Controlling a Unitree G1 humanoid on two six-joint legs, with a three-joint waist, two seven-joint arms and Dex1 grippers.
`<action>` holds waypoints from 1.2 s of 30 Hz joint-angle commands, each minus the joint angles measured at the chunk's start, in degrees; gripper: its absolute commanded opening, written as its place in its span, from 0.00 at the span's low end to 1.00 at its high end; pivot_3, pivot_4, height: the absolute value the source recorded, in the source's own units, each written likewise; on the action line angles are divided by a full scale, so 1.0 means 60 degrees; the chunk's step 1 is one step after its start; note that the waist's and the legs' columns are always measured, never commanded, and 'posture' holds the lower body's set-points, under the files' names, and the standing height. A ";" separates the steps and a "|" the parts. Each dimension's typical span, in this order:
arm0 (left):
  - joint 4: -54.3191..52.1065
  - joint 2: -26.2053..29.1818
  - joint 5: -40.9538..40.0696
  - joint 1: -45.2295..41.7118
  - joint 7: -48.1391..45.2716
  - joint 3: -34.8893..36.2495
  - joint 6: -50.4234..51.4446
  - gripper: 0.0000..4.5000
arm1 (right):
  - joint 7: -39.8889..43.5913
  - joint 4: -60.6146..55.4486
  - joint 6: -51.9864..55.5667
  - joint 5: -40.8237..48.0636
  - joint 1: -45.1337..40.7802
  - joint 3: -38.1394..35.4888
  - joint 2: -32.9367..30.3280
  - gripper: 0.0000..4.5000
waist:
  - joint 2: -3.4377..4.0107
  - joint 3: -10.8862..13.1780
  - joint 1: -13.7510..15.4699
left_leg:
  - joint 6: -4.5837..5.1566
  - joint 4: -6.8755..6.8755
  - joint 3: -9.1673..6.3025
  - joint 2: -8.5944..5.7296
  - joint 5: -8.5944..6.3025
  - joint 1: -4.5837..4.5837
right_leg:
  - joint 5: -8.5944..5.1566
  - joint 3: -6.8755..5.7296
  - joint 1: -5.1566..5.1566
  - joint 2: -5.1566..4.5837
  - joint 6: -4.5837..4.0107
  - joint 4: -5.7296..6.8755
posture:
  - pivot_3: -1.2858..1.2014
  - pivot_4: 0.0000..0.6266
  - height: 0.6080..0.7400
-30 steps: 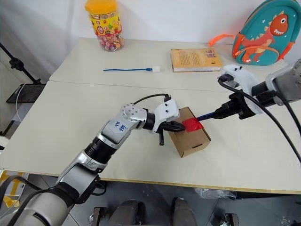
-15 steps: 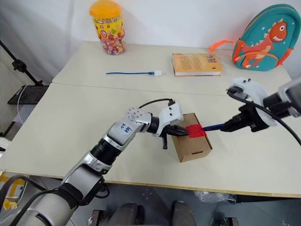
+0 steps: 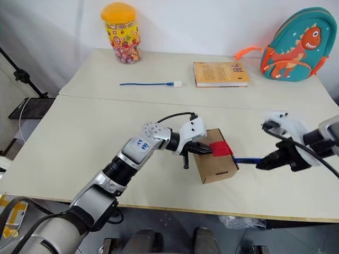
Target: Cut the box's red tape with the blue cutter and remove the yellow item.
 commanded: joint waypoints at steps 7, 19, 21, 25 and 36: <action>0.1293 0.0125 0.0489 0.0743 0.0126 -0.0649 0.0779 0.00 | 0.0871 -0.0632 -0.0110 0.0899 0.1291 -0.2236 -0.0753 0.04 | 0.0008 -0.0005 0.0001 | -0.0001 -0.0002 -0.0004 0.0006 -0.0003 0.0007 | -0.0001 -0.0008 0.0015 0.0000 -0.0002 -0.0014 | 0.52 0.24 1.00; -0.0823 0.1015 -0.1725 0.0351 -0.0853 0.2455 -0.1371 0.00 | 0.2463 0.1696 -0.3734 -0.3268 0.6640 -1.0570 0.1836 0.04 | 0.0038 0.0054 0.0050 | -0.0071 0.0020 0.0022 0.0052 0.0041 -0.0025 | 0.0011 -0.0066 -0.0031 0.0053 0.0021 0.0081 | 0.52 0.24 1.00; -0.0934 0.1556 -0.1967 0.0346 -0.1321 0.2771 -0.1479 0.00 | 0.2009 0.1604 -0.5047 -0.3831 0.7188 -1.1164 0.3233 0.04 | 0.0046 0.0058 0.0075 | -0.0064 0.0024 0.0034 0.0040 0.0059 -0.0036 | 0.0013 -0.0072 -0.0057 0.0053 0.0024 0.0112 | 0.52 0.24 1.00; -0.0809 0.2710 -0.1822 0.0688 -0.1845 0.2955 -0.1825 0.00 | 0.1251 0.1130 -0.8392 -0.5480 0.7875 -1.0798 0.5608 0.04 | 0.0052 0.0062 0.0045 | -0.0044 0.0022 0.0098 0.0001 0.0078 -0.0037 | 0.0014 -0.0119 -0.0119 0.0086 0.0031 0.0188 | 0.52 0.24 1.00; -0.1863 0.3948 -0.2065 0.2898 -0.1363 0.3268 -0.1345 0.00 | -0.0070 0.3260 -1.3140 -0.8244 0.7885 -0.9242 0.8309 0.41 | 0.0110 0.0115 -0.0194 | -0.0001 0.0021 0.0173 -0.0049 0.0143 -0.0024 | 0.0058 -0.0027 -0.0129 0.0021 0.0135 0.0205 | 0.52 0.24 1.00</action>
